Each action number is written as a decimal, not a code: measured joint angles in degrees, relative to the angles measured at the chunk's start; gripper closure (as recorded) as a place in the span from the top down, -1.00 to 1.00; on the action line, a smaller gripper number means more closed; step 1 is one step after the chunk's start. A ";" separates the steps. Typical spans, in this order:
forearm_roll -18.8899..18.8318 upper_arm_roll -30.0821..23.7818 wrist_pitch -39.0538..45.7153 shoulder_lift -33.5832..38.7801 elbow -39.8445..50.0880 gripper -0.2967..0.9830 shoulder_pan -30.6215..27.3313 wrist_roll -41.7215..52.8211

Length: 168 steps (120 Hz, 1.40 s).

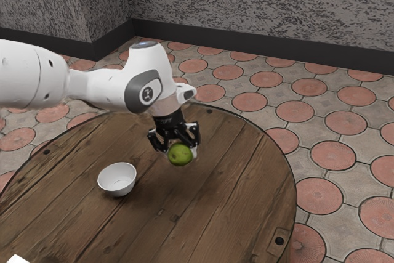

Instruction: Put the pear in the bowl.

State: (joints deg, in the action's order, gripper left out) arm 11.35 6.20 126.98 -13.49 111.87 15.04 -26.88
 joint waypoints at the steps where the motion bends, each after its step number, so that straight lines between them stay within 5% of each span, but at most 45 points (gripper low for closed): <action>1: -0.24 0.23 -0.18 0.73 0.22 -0.14 -0.05 -0.08; 36: -6.71 2.37 -7.98 9.36 6.42 -0.22 -12.04 -2.10; 86: -11.05 3.90 -8.49 3.63 10.68 -0.24 -10.80 -3.68; 106: -11.12 3.98 -7.25 3.57 9.92 0.17 -10.29 -3.70; 132: -10.74 3.99 -6.63 5.33 9.69 0.40 -9.94 -2.70; 168: -10.35 4.00 -23.51 13.91 -13.78 0.50 -5.21 18.94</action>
State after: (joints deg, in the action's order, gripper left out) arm 1.00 10.20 103.47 0.42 98.08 9.83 -7.94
